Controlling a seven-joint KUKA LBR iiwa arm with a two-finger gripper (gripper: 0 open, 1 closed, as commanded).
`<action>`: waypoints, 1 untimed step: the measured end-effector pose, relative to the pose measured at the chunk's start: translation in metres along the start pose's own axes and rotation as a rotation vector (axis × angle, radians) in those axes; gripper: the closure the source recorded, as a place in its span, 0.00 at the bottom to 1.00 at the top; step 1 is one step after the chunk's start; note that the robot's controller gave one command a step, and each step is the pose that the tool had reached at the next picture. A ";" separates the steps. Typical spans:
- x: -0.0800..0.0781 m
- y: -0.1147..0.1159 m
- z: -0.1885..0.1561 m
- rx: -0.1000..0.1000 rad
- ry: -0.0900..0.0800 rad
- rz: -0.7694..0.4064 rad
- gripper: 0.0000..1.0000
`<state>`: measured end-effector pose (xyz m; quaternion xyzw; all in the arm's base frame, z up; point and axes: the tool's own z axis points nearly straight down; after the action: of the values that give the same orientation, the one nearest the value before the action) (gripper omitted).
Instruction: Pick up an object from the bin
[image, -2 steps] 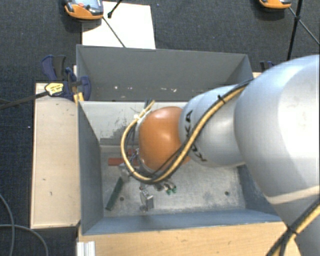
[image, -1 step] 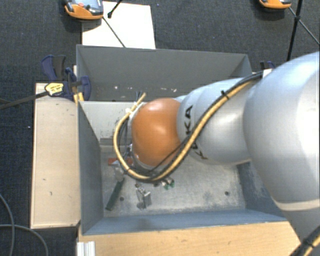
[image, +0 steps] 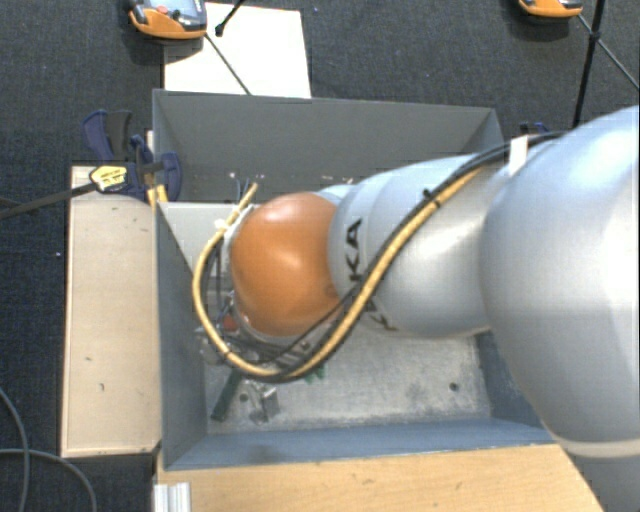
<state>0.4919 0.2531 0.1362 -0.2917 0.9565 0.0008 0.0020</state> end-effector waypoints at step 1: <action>-0.029 -0.027 0.066 -0.001 0.000 -0.350 1.00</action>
Offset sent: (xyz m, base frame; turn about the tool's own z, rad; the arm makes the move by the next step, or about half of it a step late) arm 0.0000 0.0000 0.0000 0.0000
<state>0.5311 0.2476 0.0705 -0.4536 0.8912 0.0008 0.0017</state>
